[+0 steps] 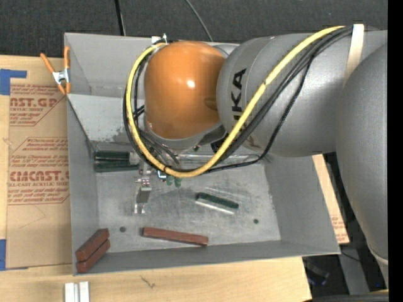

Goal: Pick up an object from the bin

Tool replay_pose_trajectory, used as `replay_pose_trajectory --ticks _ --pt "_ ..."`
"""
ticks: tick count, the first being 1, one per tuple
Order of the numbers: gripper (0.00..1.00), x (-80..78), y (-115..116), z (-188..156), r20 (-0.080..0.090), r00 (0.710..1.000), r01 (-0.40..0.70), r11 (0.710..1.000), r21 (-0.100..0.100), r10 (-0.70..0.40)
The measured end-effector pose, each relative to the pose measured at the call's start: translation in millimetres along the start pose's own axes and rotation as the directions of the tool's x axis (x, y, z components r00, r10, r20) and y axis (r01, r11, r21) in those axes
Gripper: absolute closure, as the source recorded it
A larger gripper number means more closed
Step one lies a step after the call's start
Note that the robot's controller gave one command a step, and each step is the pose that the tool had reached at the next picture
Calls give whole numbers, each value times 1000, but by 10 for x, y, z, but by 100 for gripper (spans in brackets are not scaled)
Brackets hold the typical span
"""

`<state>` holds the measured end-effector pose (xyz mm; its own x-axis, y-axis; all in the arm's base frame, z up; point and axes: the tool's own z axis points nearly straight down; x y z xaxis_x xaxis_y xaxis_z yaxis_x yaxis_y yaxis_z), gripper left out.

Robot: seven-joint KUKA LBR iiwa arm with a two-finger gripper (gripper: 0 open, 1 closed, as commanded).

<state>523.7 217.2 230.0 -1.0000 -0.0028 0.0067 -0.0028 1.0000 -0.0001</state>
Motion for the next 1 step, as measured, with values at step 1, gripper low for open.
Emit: replay_pose_trajectory --ticks 1 --pt "0 -18 -10 -46 8 1000 -2 1000 -2 2"
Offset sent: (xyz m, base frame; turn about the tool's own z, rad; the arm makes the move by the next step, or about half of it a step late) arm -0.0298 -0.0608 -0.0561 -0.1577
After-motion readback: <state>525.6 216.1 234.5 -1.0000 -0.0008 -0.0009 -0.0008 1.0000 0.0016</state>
